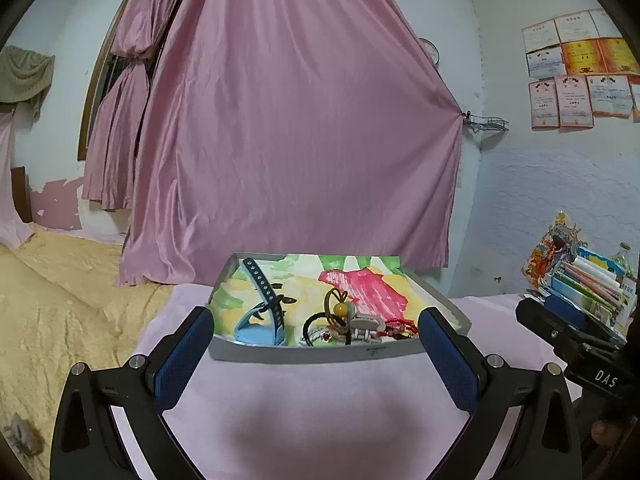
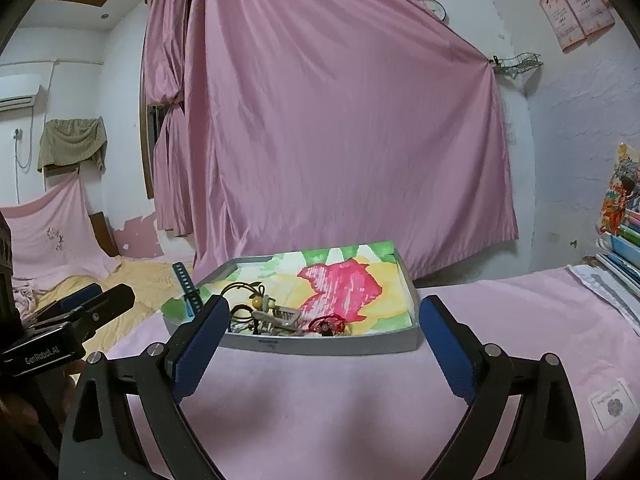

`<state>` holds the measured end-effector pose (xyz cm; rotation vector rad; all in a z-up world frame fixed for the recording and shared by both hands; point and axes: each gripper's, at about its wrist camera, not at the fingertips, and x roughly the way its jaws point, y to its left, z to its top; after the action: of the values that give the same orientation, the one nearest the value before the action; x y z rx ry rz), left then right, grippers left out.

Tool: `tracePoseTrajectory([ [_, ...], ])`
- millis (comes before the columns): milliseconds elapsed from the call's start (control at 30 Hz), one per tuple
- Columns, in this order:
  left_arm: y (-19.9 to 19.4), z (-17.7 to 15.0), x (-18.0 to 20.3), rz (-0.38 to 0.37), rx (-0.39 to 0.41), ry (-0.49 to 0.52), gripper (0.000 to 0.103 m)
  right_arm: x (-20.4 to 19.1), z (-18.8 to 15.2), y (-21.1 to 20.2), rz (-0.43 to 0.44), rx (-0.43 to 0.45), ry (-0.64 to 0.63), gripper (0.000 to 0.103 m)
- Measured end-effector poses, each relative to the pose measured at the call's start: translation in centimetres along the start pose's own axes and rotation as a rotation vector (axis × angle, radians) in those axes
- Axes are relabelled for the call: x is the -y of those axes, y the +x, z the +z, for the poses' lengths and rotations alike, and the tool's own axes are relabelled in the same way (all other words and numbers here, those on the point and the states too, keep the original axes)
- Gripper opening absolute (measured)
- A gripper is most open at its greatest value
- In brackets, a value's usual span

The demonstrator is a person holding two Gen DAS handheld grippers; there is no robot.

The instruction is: Organize jewelry

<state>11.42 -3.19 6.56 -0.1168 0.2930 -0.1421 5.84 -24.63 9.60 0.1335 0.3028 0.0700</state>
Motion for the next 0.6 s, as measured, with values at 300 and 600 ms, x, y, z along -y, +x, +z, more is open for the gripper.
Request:
tracePoseTrajectory([
  [300, -3.4, -1.9, -0.6, 0.026, 0.007, 0.016, 0.103, -0.8, -2.0, -3.4, -0.01, 0.01, -0.011, 0.094],
  [600, -5.9, -3.8, -0.9, 0.044, 0.006, 0.025, 0.103, -1.6, -4.1, -6.6, -0.028, 0.021, -0.024, 0.094],
])
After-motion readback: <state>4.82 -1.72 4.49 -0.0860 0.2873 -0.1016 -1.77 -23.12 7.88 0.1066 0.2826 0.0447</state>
